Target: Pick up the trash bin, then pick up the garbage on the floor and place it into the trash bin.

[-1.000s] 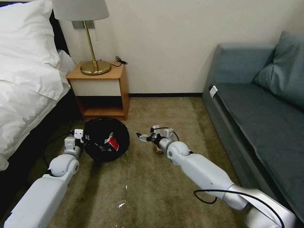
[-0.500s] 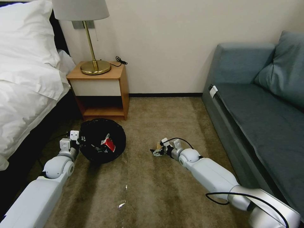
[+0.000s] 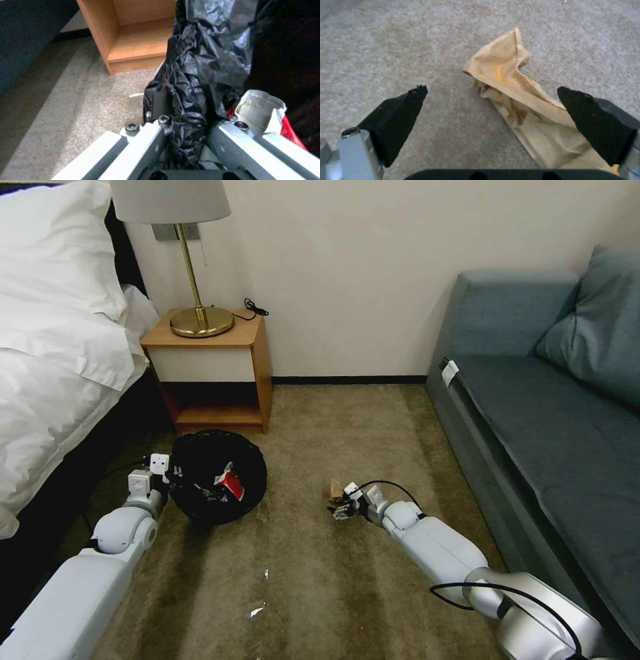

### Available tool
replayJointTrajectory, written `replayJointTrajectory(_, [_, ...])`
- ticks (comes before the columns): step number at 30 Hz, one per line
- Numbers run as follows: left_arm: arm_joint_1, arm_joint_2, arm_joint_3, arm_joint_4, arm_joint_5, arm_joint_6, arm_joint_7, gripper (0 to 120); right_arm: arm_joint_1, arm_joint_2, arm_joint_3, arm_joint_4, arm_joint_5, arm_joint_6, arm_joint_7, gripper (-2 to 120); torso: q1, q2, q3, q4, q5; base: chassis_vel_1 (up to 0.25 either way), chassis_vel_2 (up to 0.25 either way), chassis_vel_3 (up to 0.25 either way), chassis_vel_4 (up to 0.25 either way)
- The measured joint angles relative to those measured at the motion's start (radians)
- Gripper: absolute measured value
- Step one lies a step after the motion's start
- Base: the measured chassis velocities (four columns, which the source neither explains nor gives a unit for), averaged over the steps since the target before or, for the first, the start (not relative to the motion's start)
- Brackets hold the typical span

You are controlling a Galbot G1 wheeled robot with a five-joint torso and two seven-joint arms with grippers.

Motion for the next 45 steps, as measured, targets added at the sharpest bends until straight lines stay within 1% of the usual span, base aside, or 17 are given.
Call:
replayJointTrajectory(9, [-0.03,-0.025,0.03,0.031,0.003,-0.006,0.003,0,0.013,0.016,0.019,-0.07,-0.015,0.025,-0.009,100,0.0,0.0,0.0,0.0003,0.0,0.0,0.0,0.0,0.0])
replayJointTrajectory(12, [-0.053,-0.038,0.053,0.042,0.004,-0.006,0.003,0,0.019,0.02,0.034,-0.105,-0.017,0.036,-0.019,100,0.0,0.0,0.0,0.0001,0.0,0.0,0.0,0.0,0.0])
replayJointTrajectory(17, [-0.057,-0.046,0.056,0.044,0.004,-0.007,0.002,0,0.027,0.025,0.042,-0.121,-0.014,0.042,-0.033,99,0.0,0.0,0.0,0.0003,0.0,0.0,0.0,0.0,0.0])
replayJointTrajectory(20, [-0.057,-0.052,0.056,0.044,0.004,-0.007,0.001,0,0.028,0.028,0.048,-0.132,0.007,0.051,-0.055,87,0.0,0.0,0.0,0.0004,0.0001,0.0,0.0,0.0,0.0])
replayJointTrajectory(22, [-0.057,-0.052,0.056,0.043,0.004,-0.007,0.0,0,0.028,0.028,0.049,-0.133,0.01,0.051,-0.059,84,0.0,0.0,0.0,0.0003,0.0,0.0,0.0,0.0,0.0])
replayJointTrajectory(24, [-0.056,-0.054,0.054,0.041,0.004,-0.007,-0.001,0,0.028,0.027,0.055,-0.139,0.027,0.051,-0.073,71,0.0,0.0,0.0,0.0003,0.0,0.0,0.0,0.0,0.0])
replayJointTrajectory(28, [-0.053,-0.054,0.051,0.04,0.004,-0.007,-0.002,0,0.025,0.028,0.061,-0.145,0.028,0.051,-0.077,62,0.0,0.0,0.0,0.0004,0.0,0.0,0.0,0.0,0.0])
replayJointTrajectory(30, [-0.05,-0.054,0.049,0.039,0.004,-0.007,-0.002,0,0.023,0.028,0.064,-0.145,0.029,0.05,-0.08,52,0.0,0.0,0.0,0.0003,0.0,0.0,0.0,0.0,0.0])
replayJointTrajectory(31, [-0.05,-0.054,0.049,0.039,0.004,-0.007,-0.002,0,0.023,0.028,0.064,-0.145,0.029,0.05,-0.08,52,0.0,0.0,0.0,0.0003,0.0,0.0,0.0,0.0,0.0])
replayJointTrajectory(33, [-0.047,-0.054,0.045,0.037,0.004,-0.007,-0.002,0,0.021,0.028,0.068,-0.145,0.034,0.045,-0.085,39,0.0,0.0,0.0,0.0003,0.0,0.0,0.0,0.0,0.0])
replayJointTrajectory(34, [-0.047,-0.054,0.045,0.037,0.004,-0.007,-0.002,0,0.021,0.028,0.068,-0.145,0.034,0.045,-0.085,39,0.0,0.0,0.0,0.0003,0.0,0.0,0.0,0.0,0.0])
replayJointTrajectory(36, [-0.046,-0.054,0.043,0.036,0.003,-0.007,-0.002,0,0.021,0.031,0.074,-0.15,0.037,0.042,-0.09,27,0.0,0.0,0.0,0.0003,0.0,0.0,0.0,0.0,0.0])
replayJointTrajectory(40, [-0.043,-0.054,0.042,0.035,0.003,-0.007,-0.002,0,0.019,0.033,0.076,-0.151,0.037,0.042,-0.092,19,0.0,0.0,0.0,0.0003,0.0,0.0,0.0,0.0,0.0])
replayJointTrajectory(41, [-0.041,-0.054,0.041,0.035,0.002,-0.007,-0.001,0,0.018,0.033,0.077,-0.152,0.037,0.041,-0.093,12,0.0,0.0,0.0,0.0003,0.0,0.0,0.0,0.0,0.0])
replayJointTrajectory(42, [-0.041,-0.054,0.041,0.035,0.002,-0.007,-0.001,0,0.018,0.033,0.077,-0.152,0.037,0.041,-0.093,12,0.0,0.0,0.0,0.0003,0.0,0.0,0.0,0.0,0.0])
replayJointTrajectory(43, [-0.04,-0.055,0.04,0.035,0.003,-0.007,-0.001,0,0.017,0.033,0.078,-0.153,0.038,0.041,-0.095,4,0.0,0.0,0.0,0.0003,0.0,0.0,0.0,0.0,0.0])
replayJointTrajectory(45, [-0.04,-0.056,0.04,0.035,0.003,-0.007,-0.001,0,0.017,0.033,0.079,-0.153,0.039,0.041,-0.096,1,0.0,0.0,0.0,0.0003,0.0,0.0,0.0,0.0,0.0])
